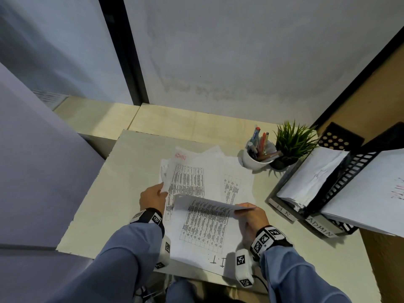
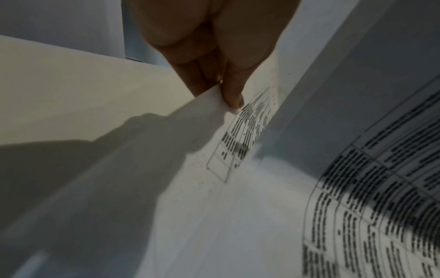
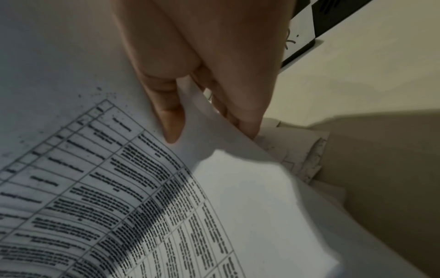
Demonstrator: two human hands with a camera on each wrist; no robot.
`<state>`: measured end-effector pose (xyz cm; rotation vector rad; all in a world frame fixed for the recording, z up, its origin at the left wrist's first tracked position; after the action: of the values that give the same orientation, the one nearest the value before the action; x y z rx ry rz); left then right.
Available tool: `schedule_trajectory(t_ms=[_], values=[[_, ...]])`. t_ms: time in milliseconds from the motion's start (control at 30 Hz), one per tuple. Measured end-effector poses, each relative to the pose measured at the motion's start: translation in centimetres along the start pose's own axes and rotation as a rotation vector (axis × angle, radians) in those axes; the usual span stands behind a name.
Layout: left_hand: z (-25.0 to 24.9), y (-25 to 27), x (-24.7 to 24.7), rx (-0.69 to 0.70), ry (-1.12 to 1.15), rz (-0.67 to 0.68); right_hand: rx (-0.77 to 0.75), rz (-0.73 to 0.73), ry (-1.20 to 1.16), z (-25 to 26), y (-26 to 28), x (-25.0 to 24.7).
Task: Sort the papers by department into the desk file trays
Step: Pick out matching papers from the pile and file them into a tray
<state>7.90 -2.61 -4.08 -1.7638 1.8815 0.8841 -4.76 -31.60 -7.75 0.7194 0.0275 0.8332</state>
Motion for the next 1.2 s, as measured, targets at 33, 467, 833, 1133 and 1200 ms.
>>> schedule_trajectory(t_ms=[33, 467, 833, 1133, 1200], values=[[0.1, 0.2, -0.1, 0.02, 0.031, -0.016, 0.028, -0.024, 0.022, 0.1, -0.1, -0.3], [0.2, 2.8, 3.6, -0.245, 0.61, 0.201, 0.209, -0.138, 0.323, 1.5, 0.6, -0.6], [-1.1, 2.2, 4.3, -0.279, 0.518, 0.341, 0.152, -0.226, 0.231, 3.5, 2.8, -0.5], [1.1, 0.7, 1.7, -0.318, 0.157, 0.042, 0.231, -0.214, 0.493, 1.2, 0.2, -2.3], [0.9, 0.4, 1.3, -0.293, 0.134, 0.043, 0.279, -0.179, 0.623, 1.2, 0.3, -2.3]])
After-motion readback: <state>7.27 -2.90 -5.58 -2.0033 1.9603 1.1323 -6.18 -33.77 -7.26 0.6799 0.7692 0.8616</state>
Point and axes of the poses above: each hand's wrist, its own y-axis away from the middle knuckle, its own x-axis out of the palm, z = x × y, the point moved 7 cm from there along -y, towards the middle knuckle, and after that the axes turned 9 degrees about x, right-handed, at the moved point
